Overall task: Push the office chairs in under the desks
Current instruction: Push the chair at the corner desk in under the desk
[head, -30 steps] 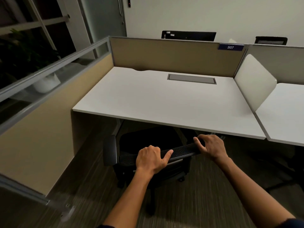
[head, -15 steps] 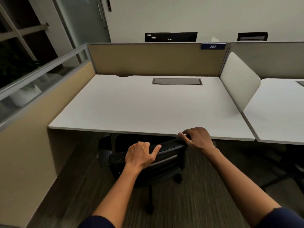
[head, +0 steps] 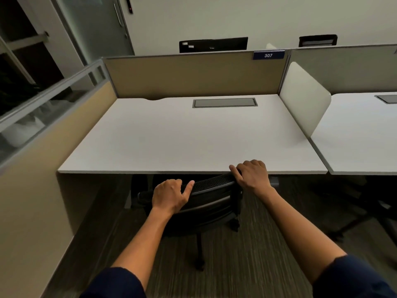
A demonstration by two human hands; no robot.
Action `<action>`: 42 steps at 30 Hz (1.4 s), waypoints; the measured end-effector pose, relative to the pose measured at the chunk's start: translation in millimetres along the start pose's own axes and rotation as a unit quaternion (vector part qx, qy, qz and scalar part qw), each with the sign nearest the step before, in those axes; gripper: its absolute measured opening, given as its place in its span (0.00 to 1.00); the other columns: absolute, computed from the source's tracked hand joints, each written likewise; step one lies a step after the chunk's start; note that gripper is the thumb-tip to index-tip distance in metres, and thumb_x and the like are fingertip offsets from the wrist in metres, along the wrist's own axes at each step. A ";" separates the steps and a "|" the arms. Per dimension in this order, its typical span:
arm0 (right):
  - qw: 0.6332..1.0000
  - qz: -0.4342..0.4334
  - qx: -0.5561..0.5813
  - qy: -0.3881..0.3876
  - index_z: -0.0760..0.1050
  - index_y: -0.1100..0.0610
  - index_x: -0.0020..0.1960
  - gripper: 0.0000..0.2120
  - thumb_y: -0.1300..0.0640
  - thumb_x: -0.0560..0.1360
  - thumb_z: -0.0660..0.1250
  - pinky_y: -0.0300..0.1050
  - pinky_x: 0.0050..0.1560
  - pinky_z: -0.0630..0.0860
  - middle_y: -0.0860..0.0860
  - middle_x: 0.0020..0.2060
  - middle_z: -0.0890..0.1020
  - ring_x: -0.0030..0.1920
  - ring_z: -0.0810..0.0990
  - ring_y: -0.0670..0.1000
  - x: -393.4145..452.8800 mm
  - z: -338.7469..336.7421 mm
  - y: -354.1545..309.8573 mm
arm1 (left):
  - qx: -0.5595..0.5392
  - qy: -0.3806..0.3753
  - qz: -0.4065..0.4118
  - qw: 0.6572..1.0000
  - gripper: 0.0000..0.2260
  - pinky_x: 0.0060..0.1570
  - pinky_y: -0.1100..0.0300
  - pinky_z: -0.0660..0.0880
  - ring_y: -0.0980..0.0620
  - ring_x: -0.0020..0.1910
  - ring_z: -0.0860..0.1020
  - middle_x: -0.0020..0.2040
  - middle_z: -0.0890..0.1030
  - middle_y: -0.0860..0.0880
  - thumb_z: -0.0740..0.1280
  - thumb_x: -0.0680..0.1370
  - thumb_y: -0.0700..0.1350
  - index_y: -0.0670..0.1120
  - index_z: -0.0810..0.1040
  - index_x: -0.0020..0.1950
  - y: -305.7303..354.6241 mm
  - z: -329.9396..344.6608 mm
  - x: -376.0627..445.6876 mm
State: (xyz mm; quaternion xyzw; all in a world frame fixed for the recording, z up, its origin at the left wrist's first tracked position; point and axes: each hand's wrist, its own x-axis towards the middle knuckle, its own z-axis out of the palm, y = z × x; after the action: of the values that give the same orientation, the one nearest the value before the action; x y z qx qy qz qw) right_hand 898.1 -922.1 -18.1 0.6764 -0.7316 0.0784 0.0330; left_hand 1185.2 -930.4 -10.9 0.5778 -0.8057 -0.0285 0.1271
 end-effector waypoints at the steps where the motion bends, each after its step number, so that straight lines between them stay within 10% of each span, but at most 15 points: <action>1: 1.000 0.004 -0.008 -0.008 0.82 0.53 0.50 0.34 0.34 0.80 0.43 0.53 0.61 0.69 0.53 0.49 0.84 0.55 0.79 0.57 -4.0 -1.3 -6.0 | 0.002 -0.008 0.000 1.000 0.28 0.35 0.54 0.75 0.48 0.31 0.76 0.31 0.77 0.49 0.54 0.81 0.65 0.46 0.73 0.33 -7.4 -1.8 -2.1; 12: 0.997 0.041 -0.058 -0.034 0.78 0.56 0.42 0.45 0.23 0.72 0.37 0.53 0.52 0.74 0.55 0.44 0.83 0.51 0.78 0.56 -35.6 -16.3 -87.0 | 0.012 -0.027 0.058 0.998 0.27 0.57 0.47 0.75 0.51 0.38 0.80 0.38 0.82 0.49 0.52 0.82 0.64 0.46 0.82 0.45 -104.9 -22.3 -14.7; 16: 0.998 0.022 -0.064 -0.019 0.79 0.54 0.55 0.44 0.26 0.75 0.35 0.51 0.55 0.73 0.55 0.51 0.82 0.54 0.77 0.55 -38.9 -9.9 -112.8 | 0.036 -0.036 0.060 0.997 0.32 0.71 0.42 0.65 0.50 0.53 0.82 0.51 0.85 0.49 0.51 0.80 0.69 0.47 0.83 0.58 -127.9 -24.3 -6.8; 24: 0.998 0.037 -0.040 -0.032 0.60 0.46 0.79 0.41 0.29 0.75 0.32 0.59 0.79 0.54 0.53 0.79 0.64 0.80 0.58 0.57 -26.2 1.5 -136.3 | 0.061 -0.026 0.078 0.995 0.42 0.36 0.56 0.70 0.53 0.28 0.74 0.27 0.75 0.52 0.37 0.71 0.79 0.48 0.76 0.31 -148.7 -28.8 20.1; 34: 0.998 0.059 -0.007 -0.019 0.58 0.47 0.80 0.41 0.28 0.76 0.35 0.59 0.78 0.59 0.53 0.78 0.66 0.79 0.60 0.59 12.9 14.1 -137.9 | 0.047 -0.003 0.080 0.996 0.41 0.33 0.57 0.68 0.51 0.30 0.77 0.28 0.77 0.53 0.40 0.72 0.79 0.50 0.78 0.32 -165.8 -10.0 68.7; 42: 0.999 0.047 0.006 -0.027 0.57 0.47 0.80 0.40 0.28 0.76 0.37 0.59 0.78 0.58 0.54 0.78 0.65 0.79 0.59 0.59 50.9 16.1 -118.1 | 0.023 0.023 0.049 0.998 0.41 0.62 0.46 0.75 0.43 0.66 0.78 0.60 0.85 0.46 0.46 0.74 0.75 0.47 0.83 0.62 -153.8 6.4 102.7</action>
State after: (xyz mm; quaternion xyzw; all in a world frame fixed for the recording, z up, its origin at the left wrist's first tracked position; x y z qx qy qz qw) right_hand 1012.4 -983.3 -17.8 0.6433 -0.7627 0.0659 0.0059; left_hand 1294.9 -1078.2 -29.1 0.5410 -0.8304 0.0096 0.1332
